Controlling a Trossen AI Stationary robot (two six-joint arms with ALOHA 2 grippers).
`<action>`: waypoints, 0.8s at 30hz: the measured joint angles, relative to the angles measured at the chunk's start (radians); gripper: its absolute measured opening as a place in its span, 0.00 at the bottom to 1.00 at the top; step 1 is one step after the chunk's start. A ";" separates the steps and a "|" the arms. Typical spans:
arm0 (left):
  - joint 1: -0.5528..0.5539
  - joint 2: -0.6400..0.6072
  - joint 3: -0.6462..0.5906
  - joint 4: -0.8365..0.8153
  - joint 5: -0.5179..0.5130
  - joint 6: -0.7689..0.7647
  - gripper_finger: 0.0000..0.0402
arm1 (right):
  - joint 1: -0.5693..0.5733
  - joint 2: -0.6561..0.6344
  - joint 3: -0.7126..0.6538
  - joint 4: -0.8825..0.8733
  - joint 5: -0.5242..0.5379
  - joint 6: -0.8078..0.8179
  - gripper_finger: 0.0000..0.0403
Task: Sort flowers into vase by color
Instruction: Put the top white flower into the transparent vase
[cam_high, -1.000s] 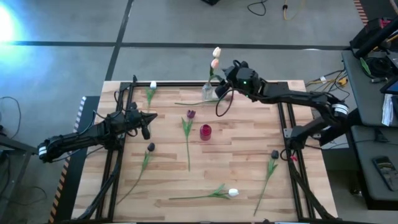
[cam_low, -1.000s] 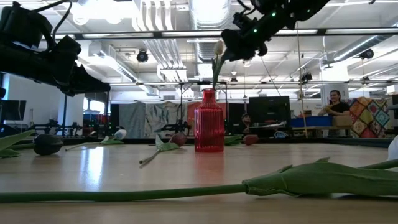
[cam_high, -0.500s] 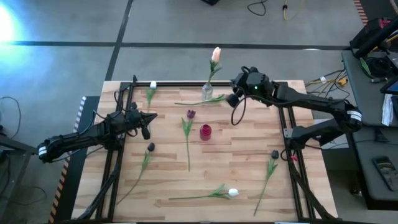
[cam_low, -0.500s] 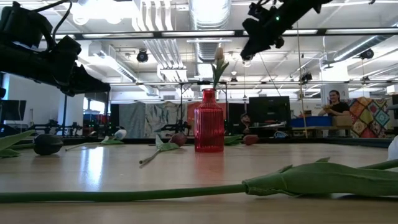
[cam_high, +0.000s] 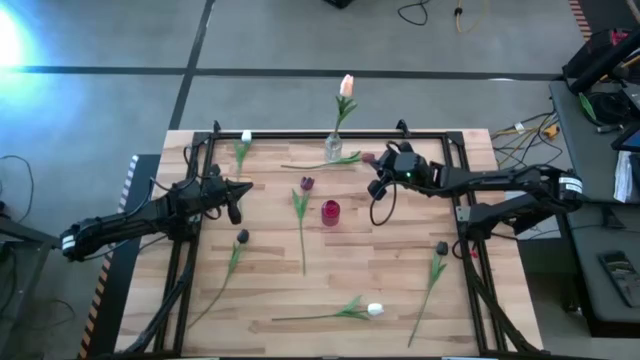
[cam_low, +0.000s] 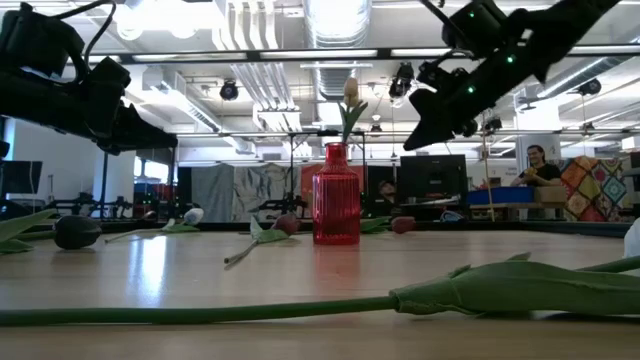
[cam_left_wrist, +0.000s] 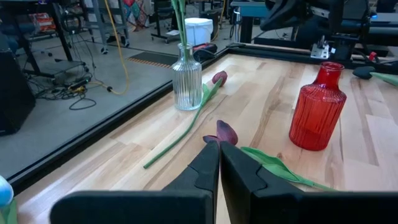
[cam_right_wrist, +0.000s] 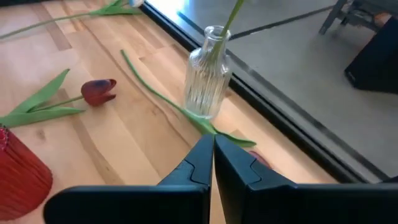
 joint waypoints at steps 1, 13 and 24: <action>0.000 0.002 0.000 0.000 0.000 0.000 0.00 | 0.004 0.000 -0.016 0.024 0.000 0.002 0.02; 0.001 0.048 0.013 0.131 -0.002 0.034 0.00 | 0.021 0.001 -0.121 0.129 0.000 0.048 0.02; 0.055 0.374 0.359 -0.375 -0.224 -0.219 0.00 | 0.021 0.001 -0.124 0.127 0.000 0.034 0.02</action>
